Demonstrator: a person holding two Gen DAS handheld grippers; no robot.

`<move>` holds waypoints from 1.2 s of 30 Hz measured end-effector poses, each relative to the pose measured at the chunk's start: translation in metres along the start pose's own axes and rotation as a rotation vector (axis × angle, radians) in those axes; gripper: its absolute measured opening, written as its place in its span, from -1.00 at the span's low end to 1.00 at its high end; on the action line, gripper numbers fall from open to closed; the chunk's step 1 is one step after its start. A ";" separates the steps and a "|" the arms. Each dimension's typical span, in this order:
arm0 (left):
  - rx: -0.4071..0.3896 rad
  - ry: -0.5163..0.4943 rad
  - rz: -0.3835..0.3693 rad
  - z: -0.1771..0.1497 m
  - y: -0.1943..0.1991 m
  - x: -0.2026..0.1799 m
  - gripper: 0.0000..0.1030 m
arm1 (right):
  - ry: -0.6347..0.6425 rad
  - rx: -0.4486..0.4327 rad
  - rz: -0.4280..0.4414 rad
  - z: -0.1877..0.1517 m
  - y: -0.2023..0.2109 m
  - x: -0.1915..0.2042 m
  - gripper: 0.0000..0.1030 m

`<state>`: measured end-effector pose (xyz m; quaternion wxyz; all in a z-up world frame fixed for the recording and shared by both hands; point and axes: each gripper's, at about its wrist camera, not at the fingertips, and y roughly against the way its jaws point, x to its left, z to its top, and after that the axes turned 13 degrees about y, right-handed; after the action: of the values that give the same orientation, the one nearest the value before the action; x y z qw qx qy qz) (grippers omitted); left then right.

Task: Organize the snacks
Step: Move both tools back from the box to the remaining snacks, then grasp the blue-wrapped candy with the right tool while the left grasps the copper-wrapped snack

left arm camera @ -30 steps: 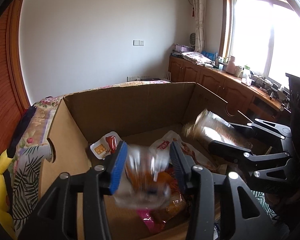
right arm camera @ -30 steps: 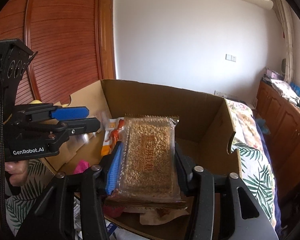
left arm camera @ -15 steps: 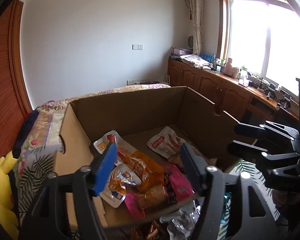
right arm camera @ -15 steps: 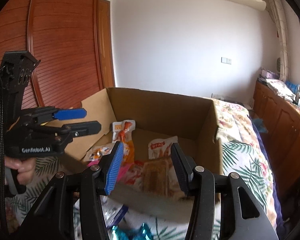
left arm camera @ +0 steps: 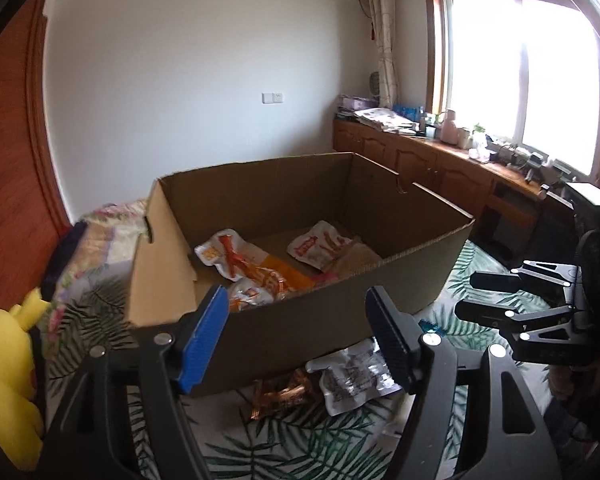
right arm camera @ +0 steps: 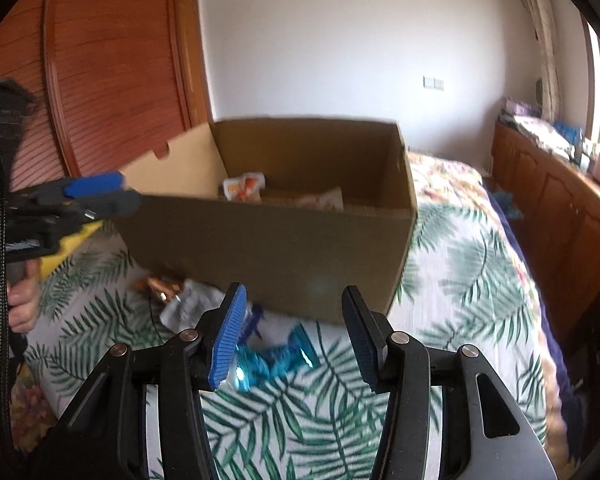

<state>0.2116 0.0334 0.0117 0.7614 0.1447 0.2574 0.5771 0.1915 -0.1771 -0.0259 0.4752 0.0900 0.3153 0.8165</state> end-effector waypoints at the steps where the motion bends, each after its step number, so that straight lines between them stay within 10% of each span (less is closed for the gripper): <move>1: 0.007 0.001 -0.003 -0.001 0.000 -0.001 0.39 | -0.003 0.017 -0.005 -0.004 -0.004 0.000 -0.02; 36: 0.240 -0.012 0.038 -0.050 -0.055 0.020 0.20 | -0.031 0.243 0.006 -0.036 -0.060 0.002 0.00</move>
<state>0.2317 0.0330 -0.0626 0.7290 0.2430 0.3175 0.5556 0.2174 -0.1700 -0.0903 0.4633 0.1602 0.4042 0.7722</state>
